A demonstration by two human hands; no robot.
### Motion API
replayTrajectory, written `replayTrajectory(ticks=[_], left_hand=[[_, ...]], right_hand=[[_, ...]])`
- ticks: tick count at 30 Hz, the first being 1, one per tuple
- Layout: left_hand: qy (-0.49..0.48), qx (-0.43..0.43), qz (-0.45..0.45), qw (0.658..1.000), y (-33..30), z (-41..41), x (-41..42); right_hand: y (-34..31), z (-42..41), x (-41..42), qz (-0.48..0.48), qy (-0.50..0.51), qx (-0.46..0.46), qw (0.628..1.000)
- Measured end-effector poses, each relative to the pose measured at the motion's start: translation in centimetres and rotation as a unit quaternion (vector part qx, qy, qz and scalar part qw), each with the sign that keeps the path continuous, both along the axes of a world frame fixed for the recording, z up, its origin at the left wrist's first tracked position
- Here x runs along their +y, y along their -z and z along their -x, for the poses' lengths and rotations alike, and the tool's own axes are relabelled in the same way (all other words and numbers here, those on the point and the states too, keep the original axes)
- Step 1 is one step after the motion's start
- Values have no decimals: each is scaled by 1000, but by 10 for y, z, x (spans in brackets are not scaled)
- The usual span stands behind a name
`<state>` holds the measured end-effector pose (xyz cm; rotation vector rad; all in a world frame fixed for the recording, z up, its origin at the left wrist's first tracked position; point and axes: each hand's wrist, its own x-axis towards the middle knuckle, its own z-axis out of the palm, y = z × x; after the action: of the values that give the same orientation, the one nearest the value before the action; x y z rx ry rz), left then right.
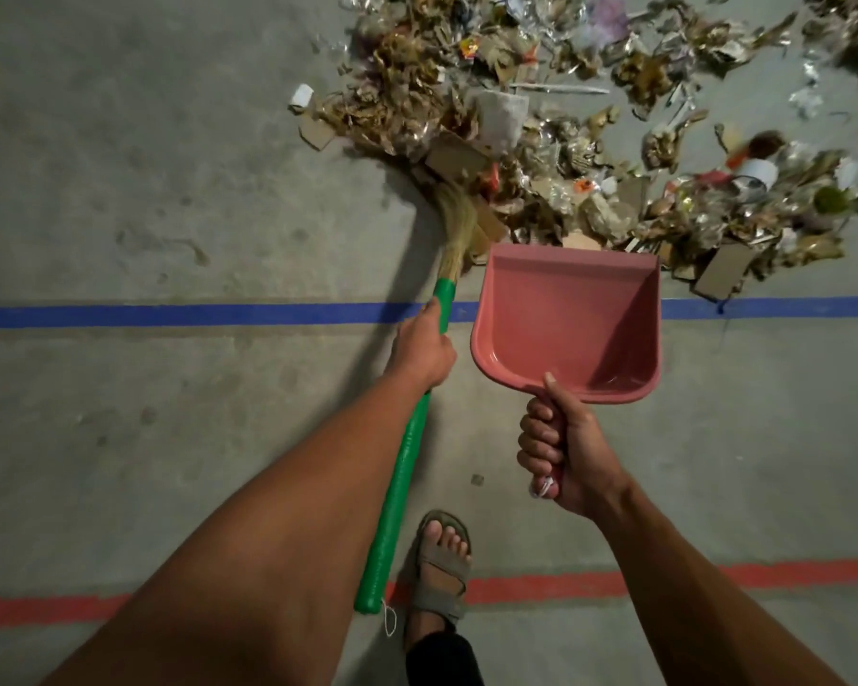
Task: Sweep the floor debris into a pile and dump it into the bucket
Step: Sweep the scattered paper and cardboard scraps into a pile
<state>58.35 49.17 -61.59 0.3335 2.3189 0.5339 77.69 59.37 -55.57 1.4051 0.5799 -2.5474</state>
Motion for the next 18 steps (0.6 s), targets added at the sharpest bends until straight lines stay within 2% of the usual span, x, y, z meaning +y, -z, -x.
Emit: replayTrajectory(ticks=[3,9,11,15,18], left_hand=[[61,40,-13,997,-12,-10,31],[178,111,28,977,-46,-7,41],[198,126,38,971,-56,-3,41],[233,98,56,966,-69,9,39],[199,108,24,974,-79,12,28]], right_hand=[[-7,-10,17,-1,19,4,1000],[-32,-7,39,2,56,15,998],[-39,-3,45,2,61,19,998],[-51,2,54,2,68,25,997],[-57,7,55,-2,71,28,997]])
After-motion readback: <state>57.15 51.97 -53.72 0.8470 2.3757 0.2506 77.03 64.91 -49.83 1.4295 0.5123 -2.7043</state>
